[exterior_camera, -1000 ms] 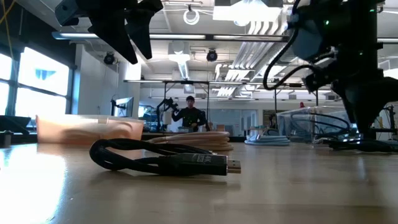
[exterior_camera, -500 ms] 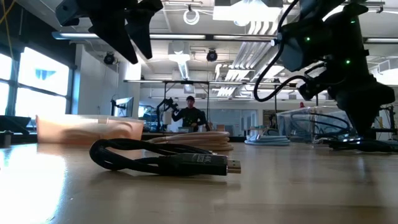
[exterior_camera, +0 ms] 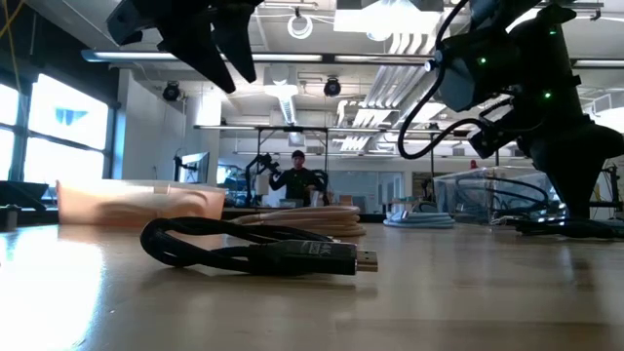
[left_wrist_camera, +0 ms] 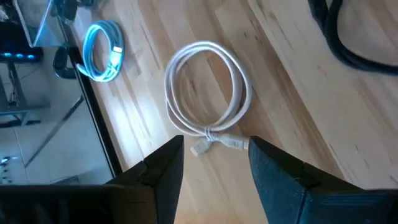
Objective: Sort HDMI cables
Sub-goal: Put the black HDMI cable into the transparent bin
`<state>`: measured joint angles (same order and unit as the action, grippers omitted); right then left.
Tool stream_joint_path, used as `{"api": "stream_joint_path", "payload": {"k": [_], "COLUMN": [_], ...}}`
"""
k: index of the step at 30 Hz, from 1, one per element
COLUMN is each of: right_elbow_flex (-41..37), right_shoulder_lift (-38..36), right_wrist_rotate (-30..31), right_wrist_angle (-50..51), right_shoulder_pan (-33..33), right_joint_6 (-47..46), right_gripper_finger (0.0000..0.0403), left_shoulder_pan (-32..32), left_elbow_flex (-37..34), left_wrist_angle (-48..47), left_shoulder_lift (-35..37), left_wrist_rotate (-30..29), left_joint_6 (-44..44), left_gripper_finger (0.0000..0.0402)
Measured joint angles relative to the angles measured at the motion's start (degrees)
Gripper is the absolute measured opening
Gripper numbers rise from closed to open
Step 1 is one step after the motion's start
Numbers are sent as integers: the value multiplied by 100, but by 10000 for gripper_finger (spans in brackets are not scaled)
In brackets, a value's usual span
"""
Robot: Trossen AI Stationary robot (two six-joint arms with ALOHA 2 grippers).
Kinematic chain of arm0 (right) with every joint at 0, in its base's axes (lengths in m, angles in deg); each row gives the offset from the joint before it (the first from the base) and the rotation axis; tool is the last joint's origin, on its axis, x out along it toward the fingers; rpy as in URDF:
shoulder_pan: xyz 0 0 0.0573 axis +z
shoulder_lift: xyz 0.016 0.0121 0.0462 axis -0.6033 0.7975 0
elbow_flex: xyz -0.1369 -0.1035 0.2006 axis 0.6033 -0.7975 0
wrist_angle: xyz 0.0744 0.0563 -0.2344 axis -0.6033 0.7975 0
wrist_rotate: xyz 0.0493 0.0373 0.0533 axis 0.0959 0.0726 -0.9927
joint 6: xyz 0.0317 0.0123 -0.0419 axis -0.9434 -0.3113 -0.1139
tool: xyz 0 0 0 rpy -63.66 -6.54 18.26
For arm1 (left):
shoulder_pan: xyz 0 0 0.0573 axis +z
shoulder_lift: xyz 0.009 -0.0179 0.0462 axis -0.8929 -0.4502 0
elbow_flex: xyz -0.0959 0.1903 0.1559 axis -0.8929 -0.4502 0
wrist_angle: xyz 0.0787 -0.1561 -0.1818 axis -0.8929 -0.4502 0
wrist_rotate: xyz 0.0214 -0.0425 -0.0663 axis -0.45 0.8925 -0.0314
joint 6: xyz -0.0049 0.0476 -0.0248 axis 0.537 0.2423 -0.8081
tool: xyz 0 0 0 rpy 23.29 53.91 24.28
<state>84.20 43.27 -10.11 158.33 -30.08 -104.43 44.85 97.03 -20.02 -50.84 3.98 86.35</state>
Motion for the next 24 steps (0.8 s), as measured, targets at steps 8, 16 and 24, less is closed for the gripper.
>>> {"api": "stream_joint_path", "payload": {"k": [8, 16, 24], "right_elbow_flex": [0, 0, 0], "right_shoulder_lift": [-3, -3, -3], "right_wrist_rotate": [-22, 41, 24], "right_wrist_angle": [-1, 2, 2], "right_shoulder_pan": [11, -32, -28], "right_joint_6": [-14, 98, 2], "right_gripper_finger": [204, 204, 204], "left_shoulder_pan": [4, 4, 7], "left_elbow_flex": [0, 0, 0], "left_wrist_angle": [209, 207, 233], "left_shoulder_lift": [2, 2, 2], "left_wrist_rotate": [0, -122, -158], "left_joint_6": [6, 164, 722], "left_gripper_finger": [174, 174, 174]}}
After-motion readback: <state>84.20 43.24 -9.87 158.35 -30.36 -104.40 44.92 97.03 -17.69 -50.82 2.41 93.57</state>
